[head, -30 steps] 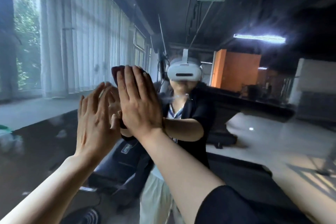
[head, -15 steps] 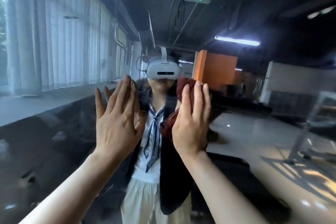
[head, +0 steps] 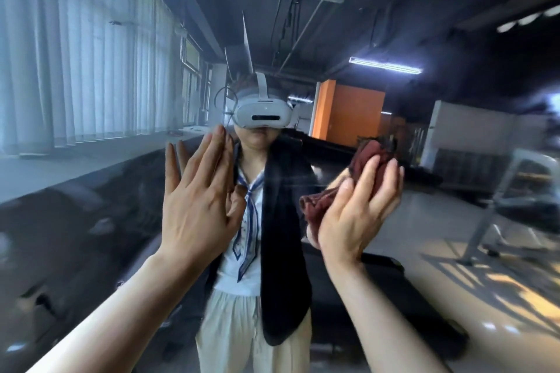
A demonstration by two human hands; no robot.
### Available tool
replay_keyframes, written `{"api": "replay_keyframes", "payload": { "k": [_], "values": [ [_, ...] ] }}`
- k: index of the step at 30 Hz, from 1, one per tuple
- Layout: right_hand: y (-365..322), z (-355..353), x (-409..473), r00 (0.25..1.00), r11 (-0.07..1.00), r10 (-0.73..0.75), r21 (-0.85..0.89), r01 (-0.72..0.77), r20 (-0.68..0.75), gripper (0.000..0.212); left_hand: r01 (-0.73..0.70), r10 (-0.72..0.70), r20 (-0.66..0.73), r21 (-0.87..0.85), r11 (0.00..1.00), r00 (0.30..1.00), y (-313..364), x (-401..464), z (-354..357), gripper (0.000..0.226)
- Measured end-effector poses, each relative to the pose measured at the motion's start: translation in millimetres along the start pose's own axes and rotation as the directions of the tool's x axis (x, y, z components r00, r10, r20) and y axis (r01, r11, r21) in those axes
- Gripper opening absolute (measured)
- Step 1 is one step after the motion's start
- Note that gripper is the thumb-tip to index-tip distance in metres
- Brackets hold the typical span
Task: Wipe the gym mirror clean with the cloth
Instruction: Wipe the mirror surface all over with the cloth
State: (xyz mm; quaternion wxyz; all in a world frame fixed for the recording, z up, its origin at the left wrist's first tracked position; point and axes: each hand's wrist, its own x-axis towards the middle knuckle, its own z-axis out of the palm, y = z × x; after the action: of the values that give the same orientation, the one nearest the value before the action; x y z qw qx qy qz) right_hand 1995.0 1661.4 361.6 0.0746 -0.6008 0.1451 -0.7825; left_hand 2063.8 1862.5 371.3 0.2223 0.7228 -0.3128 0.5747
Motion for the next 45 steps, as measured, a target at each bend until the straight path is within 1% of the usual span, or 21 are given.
{"api": "replay_keyframes", "payload": {
  "k": [2, 4, 6, 9, 12, 13, 14, 16, 19, 21, 23, 27, 29, 31, 33, 35, 36, 38, 40, 42, 45],
  "values": [
    [-31, 10, -13, 0.988, 0.989, -0.137, 0.059, 0.133, 0.074, 0.043, -0.005, 0.005, -0.001, -0.047, 0.999, 1.000, -2, 0, 0, 0.069],
    [-57, 15, -27, 0.929, 0.943, -0.318, 0.169, 0.288, 0.188, 0.041, 0.000, -0.003, -0.014, -0.164, 0.986, 1.000, -2, -5, -1, 0.061],
    [-72, 12, -36, 0.879, 0.908, -0.385, 0.288, 0.305, 0.282, 0.042, 0.079, -0.089, -0.017, -0.324, 0.943, 0.996, 1, -22, -6, 0.051],
    [-76, -8, -38, 0.874, 0.897, -0.306, 0.421, 0.132, 0.378, 0.048, 0.270, -0.263, 0.096, -0.568, 0.778, 0.960, 16, -52, -19, 0.038],
    [-76, -44, -41, 0.866, 0.848, -0.261, 0.530, -0.005, 0.426, 0.070, 0.445, -0.324, 0.322, -0.773, 0.452, 0.889, 45, -62, -29, 0.022],
    [-75, -54, -42, 0.855, 0.836, -0.265, 0.549, -0.028, 0.447, 0.077, 0.494, -0.354, 0.380, -0.804, 0.330, 0.855, 55, -59, -27, 0.014],
    [-73, -62, -43, 0.837, 0.829, -0.263, 0.556, -0.059, 0.480, 0.083, 0.520, -0.391, 0.406, -0.815, 0.254, 0.826, 63, -56, -26, 0.006],
    [-62, -75, -41, 0.781, 0.802, -0.200, 0.556, -0.217, 0.592, 0.091, 0.530, -0.430, 0.426, -0.833, 0.158, 0.796, 76, -50, -22, 0.002],
    [-39, -93, -21, 0.649, 0.611, -0.017, 0.522, -0.595, 0.761, 0.094, 0.547, -0.362, 0.528, -0.835, -0.057, 0.769, 90, -37, -19, 0.015],
    [-22, -102, -8, 0.592, 0.504, 0.067, 0.485, -0.715, 0.803, 0.081, 0.576, -0.308, 0.585, -0.807, -0.128, 0.751, 105, -27, -19, 0.021],
    [-7, -108, 1, 0.586, 0.530, 0.091, 0.459, -0.713, 0.805, 0.061, 0.599, -0.286, 0.600, -0.794, -0.100, 0.747, 123, -20, -16, 0.024],
    [15, -118, 15, 0.690, 0.661, 0.168, 0.439, -0.609, 0.704, 0.037, 0.545, -0.324, 0.466, -0.810, 0.219, 0.823, 152, -14, -5, 0.023],
    [20, -119, 27, 0.754, 0.719, 0.205, 0.427, -0.549, 0.624, 0.029, 0.501, -0.368, 0.385, -0.809, 0.308, 0.847, 158, -13, -1, 0.020],
    [20, -116, 40, 0.869, 0.803, 0.232, 0.418, -0.425, 0.438, 0.026, 0.481, -0.428, 0.318, -0.803, 0.352, 0.846, 157, -10, 0, 0.014],
    [17, -109, 53, 0.963, 0.891, 0.203, 0.374, -0.257, 0.178, 0.027, 0.452, -0.487, 0.227, -0.789, 0.416, 0.843, 150, -9, -1, 0.010],
    [22, -95, 60, 0.995, 0.955, 0.100, 0.279, -0.098, 0.007, 0.029, 0.410, -0.513, 0.075, -0.703, 0.581, 0.855, 137, -11, -1, 0.016],
    [27, -83, 60, 1.000, 0.980, 0.010, 0.199, -0.007, -0.017, 0.029, 0.397, -0.505, 0.009, -0.632, 0.666, 0.863, 129, -13, -1, 0.023],
    [42, -56, 51, 0.978, 0.980, -0.192, 0.071, 0.187, 0.079, 0.033, 0.393, -0.485, -0.050, -0.513, 0.763, 0.873, 112, -17, -1, 0.036],
    [50, -33, 32, 0.921, 0.950, -0.311, 0.074, 0.302, 0.234, 0.047, 0.406, -0.473, -0.052, -0.435, 0.804, 0.880, 95, -22, 2, 0.047],
    [41, -19, 15, 0.903, 0.943, -0.333, 0.104, 0.317, 0.270, 0.055, 0.392, -0.452, -0.086, -0.372, 0.841, 0.888, 77, -30, 6, 0.055],
    [4, -3, 1, 0.906, 0.935, -0.348, 0.154, 0.318, 0.241, 0.052, 0.402, -0.459, -0.110, -0.333, 0.853, 0.882, 53, -40, 9, 0.061]
  ]
}}
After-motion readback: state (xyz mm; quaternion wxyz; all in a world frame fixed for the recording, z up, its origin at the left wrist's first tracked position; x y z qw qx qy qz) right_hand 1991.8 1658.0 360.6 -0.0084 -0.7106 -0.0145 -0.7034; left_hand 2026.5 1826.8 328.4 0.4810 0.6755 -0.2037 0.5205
